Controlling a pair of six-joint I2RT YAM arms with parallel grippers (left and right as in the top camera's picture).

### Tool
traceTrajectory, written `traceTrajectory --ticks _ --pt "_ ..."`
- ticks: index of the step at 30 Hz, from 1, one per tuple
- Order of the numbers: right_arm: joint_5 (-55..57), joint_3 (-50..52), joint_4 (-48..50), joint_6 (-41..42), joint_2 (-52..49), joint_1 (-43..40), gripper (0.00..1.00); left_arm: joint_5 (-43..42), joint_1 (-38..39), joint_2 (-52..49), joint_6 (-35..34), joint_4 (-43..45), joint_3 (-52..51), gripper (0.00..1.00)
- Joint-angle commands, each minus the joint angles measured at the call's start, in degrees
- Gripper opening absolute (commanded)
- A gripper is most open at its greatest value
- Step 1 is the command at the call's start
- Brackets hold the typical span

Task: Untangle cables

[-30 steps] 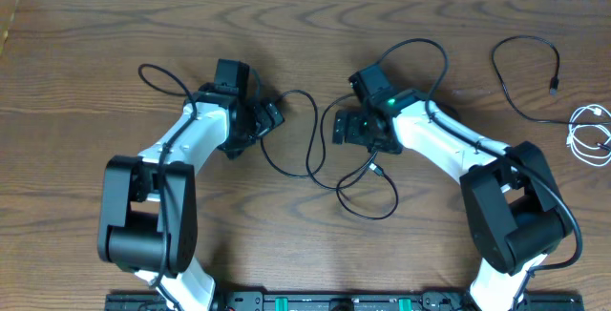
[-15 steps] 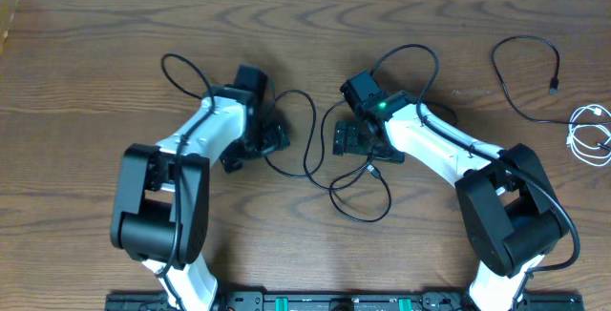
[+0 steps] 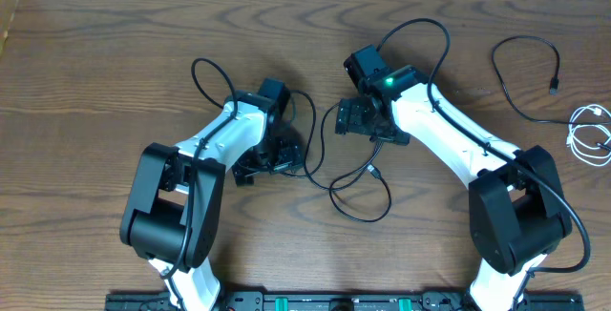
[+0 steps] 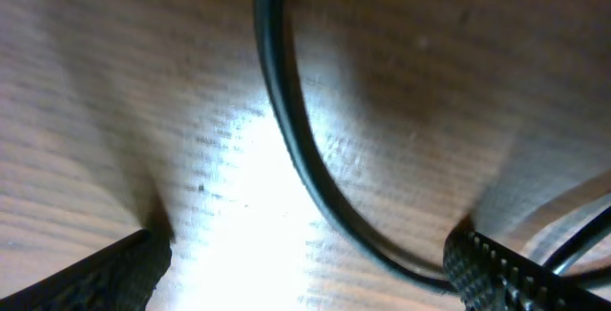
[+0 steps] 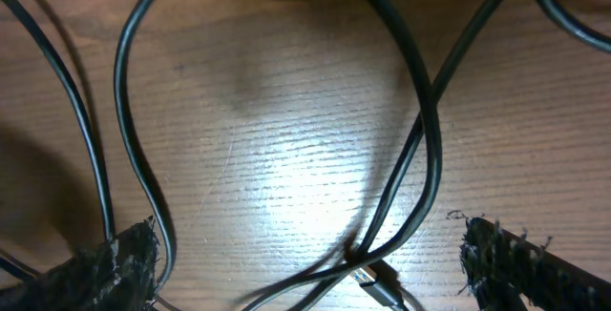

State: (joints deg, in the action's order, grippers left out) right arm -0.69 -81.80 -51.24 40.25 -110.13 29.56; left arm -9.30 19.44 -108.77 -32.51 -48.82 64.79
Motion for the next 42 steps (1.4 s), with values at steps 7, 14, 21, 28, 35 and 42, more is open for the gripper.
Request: traceTrajectory --ticks 7,14,21,28,35,42 --pt "2.5 -0.6 1.2 3.8 0.0 2.8 0.99 0.9 -3.5 0.0 5.1 -2.9 -2.8 0.98" --pt "8.4 -0.6 0.1 7.7 -1.7 5.3 0.97 0.8 -7.0 15.1 4.8 -4.3 -2.5 0.98" --pt "12.5 -0.6 -3.1 9.6 -2.1 6.3 0.99 5.3 -12.8 27.7 4.1 -6.4 -2.6 0.98" --pt "12.4 -0.5 -2.9 12.0 -5.2 5.9 0.99 13.8 -13.6 24.8 1.5 -2.9 -4.4 0.98" --pt "7.0 -0.5 3.1 9.9 -7.8 6.2 0.99 16.2 -13.6 14.5 1.6 3.6 -4.8 0.98" --pt "7.2 -0.5 2.9 9.8 -7.8 6.2 0.99 16.4 -13.6 5.7 1.8 11.9 -4.8 0.98"
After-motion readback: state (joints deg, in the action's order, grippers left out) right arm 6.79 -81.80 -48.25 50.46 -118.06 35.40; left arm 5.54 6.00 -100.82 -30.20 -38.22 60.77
